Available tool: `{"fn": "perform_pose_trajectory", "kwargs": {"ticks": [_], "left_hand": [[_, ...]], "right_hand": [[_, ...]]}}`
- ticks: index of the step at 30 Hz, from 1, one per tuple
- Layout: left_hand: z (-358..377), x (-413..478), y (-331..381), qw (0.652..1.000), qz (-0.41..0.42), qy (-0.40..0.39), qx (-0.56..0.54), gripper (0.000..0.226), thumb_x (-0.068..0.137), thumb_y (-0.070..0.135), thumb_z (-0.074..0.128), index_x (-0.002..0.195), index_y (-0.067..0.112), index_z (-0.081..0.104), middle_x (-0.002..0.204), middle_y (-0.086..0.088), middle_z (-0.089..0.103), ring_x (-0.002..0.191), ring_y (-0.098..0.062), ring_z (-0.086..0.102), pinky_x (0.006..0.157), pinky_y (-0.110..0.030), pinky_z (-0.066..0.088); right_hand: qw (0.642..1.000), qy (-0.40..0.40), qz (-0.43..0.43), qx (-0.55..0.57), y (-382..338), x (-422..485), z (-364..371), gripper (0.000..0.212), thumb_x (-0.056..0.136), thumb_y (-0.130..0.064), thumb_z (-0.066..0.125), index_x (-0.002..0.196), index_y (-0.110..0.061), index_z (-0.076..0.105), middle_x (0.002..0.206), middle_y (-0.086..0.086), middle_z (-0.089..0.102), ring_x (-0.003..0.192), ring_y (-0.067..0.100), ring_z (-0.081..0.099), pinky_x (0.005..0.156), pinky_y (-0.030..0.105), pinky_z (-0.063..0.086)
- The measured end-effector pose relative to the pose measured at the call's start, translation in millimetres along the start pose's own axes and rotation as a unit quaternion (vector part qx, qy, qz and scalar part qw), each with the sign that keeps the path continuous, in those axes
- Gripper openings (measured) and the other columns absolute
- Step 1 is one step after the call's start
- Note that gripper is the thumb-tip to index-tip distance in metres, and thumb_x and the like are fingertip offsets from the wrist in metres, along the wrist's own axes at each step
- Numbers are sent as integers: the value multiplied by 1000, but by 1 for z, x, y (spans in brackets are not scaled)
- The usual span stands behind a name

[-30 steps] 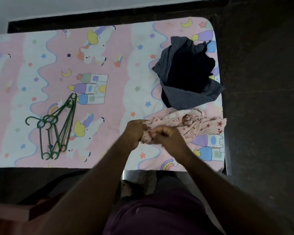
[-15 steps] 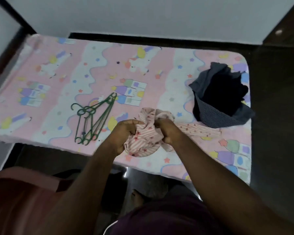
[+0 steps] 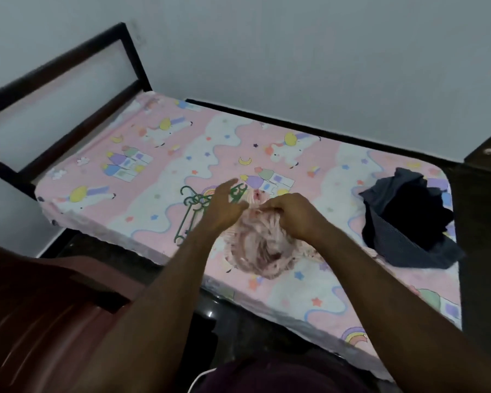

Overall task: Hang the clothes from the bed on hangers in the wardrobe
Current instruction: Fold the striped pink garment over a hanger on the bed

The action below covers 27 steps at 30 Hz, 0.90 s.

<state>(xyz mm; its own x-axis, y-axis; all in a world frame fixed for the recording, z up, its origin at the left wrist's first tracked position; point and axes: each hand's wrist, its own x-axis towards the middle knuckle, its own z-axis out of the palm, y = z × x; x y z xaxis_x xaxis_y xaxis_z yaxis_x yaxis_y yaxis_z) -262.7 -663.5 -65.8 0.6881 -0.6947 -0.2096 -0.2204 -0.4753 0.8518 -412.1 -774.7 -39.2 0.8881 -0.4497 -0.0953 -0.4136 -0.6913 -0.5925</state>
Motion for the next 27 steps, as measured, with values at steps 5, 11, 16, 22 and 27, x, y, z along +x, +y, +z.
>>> {"fn": "perform_pose_trajectory", "kwargs": {"ticks": [5,11,16,22,27], "left_hand": [[43,-18,-22,987,37,-149,45,72,76,23,74,142,19,46,145,-2,47,135,-21,42,101,-28,35],[52,-17,-4,990,102,-98,-2,43,75,13,75,115,20,61,104,4,59,98,-17,58,78,-27,37],[36,-7,17,994,109,15,7,31,80,13,74,65,20,48,57,-1,48,51,-19,44,52,-29,33],[25,-3,90,975,150,153,-60,12,86,-1,53,91,9,50,55,-15,42,34,-22,42,36,-24,37],[6,8,109,968,133,212,-24,19,84,3,49,96,11,61,64,-14,60,49,-26,61,46,-45,56]], "right_hand": [[999,43,18,-19,-2,-17,-9,44,83,4,53,119,-21,61,103,11,71,93,31,64,79,38,51],[1000,24,-1,6,2,-22,-21,42,86,5,49,119,-20,58,115,10,69,101,29,62,80,34,50],[995,93,-4,38,18,-5,-41,44,86,7,45,119,-18,59,111,2,67,103,19,62,82,27,49],[988,127,80,-34,78,9,-36,35,85,-1,54,117,-14,60,119,9,63,109,30,58,85,35,46],[968,202,150,10,116,17,-53,31,82,-10,64,113,-11,62,115,15,58,104,35,58,84,41,51]]}}
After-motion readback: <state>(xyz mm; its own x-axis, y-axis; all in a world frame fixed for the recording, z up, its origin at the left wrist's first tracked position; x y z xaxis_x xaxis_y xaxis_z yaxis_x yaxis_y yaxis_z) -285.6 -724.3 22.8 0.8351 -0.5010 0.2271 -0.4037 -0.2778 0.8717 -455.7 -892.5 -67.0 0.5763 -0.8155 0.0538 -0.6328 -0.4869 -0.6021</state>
